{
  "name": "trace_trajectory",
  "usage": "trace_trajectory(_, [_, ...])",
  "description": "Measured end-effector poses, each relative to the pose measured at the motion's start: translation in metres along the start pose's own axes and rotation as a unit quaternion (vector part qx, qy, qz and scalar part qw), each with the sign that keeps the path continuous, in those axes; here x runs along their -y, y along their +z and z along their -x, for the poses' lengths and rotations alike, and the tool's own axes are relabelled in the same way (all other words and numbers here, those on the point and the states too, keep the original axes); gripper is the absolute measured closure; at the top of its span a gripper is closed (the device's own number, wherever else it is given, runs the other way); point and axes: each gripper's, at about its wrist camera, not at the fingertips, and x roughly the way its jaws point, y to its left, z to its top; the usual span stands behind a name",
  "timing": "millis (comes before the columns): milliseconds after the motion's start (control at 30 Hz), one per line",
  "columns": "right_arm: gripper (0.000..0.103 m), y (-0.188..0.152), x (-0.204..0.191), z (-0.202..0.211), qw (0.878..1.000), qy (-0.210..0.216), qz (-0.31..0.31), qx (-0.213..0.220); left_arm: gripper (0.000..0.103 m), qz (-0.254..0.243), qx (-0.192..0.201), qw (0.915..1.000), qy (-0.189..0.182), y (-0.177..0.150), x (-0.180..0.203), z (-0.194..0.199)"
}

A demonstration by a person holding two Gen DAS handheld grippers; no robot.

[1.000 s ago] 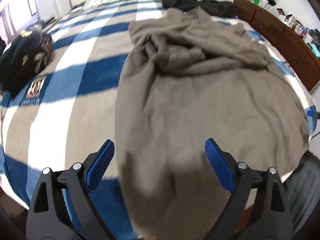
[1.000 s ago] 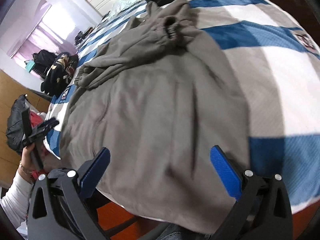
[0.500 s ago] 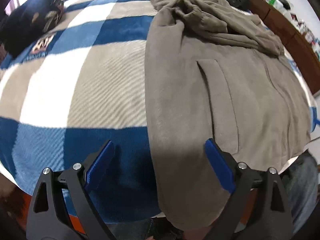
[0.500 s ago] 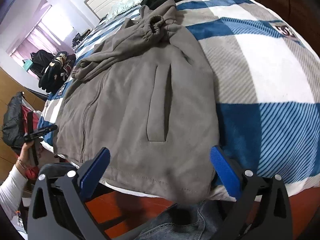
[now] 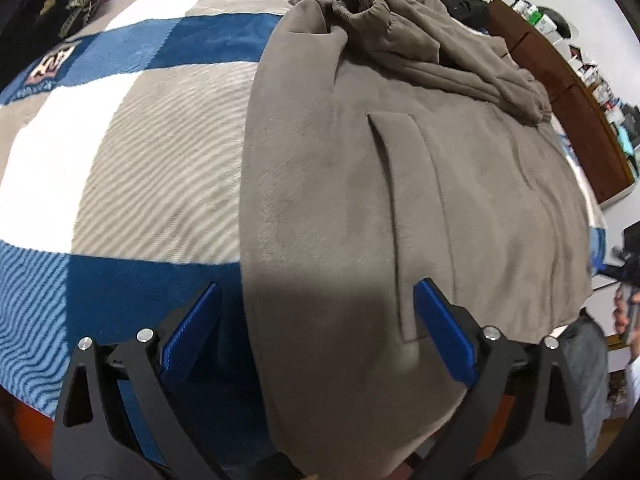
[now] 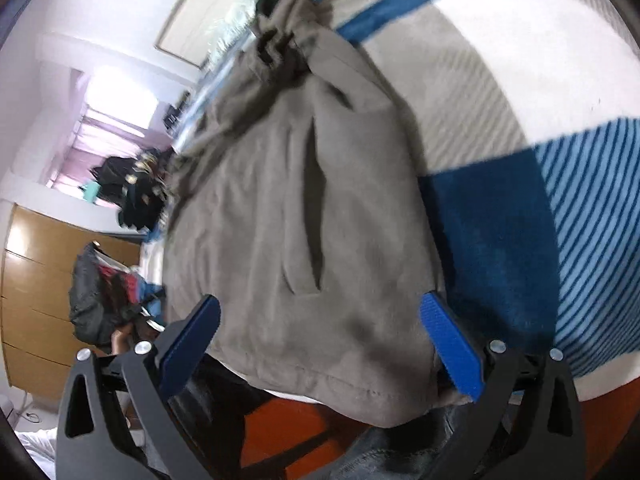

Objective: Fold large clothes
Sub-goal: 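Release the jacket and reposition both grippers at the jacket hem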

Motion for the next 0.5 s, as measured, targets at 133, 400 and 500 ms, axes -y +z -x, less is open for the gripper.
trace_trajectory(133, [0.005, 0.000, -0.002, 0.015, 1.000, -0.013, 0.017, 0.015, 0.009, 0.004, 0.005, 0.9999, -0.015, 0.001, -0.003, 0.004])
trace_trajectory(400, [0.005, 0.001, 0.017, 0.006, 1.000, 0.020, -0.011, -0.005, 0.009, 0.047, 0.007, 0.9951, -0.086, 0.004, -0.018, 0.005])
trace_trajectory(500, [0.005, -0.004, 0.006, -0.014, 0.999, 0.042, -0.001, -0.025, 0.009, 0.060, 0.003, 0.9931, -0.101, 0.005, -0.018, 0.004])
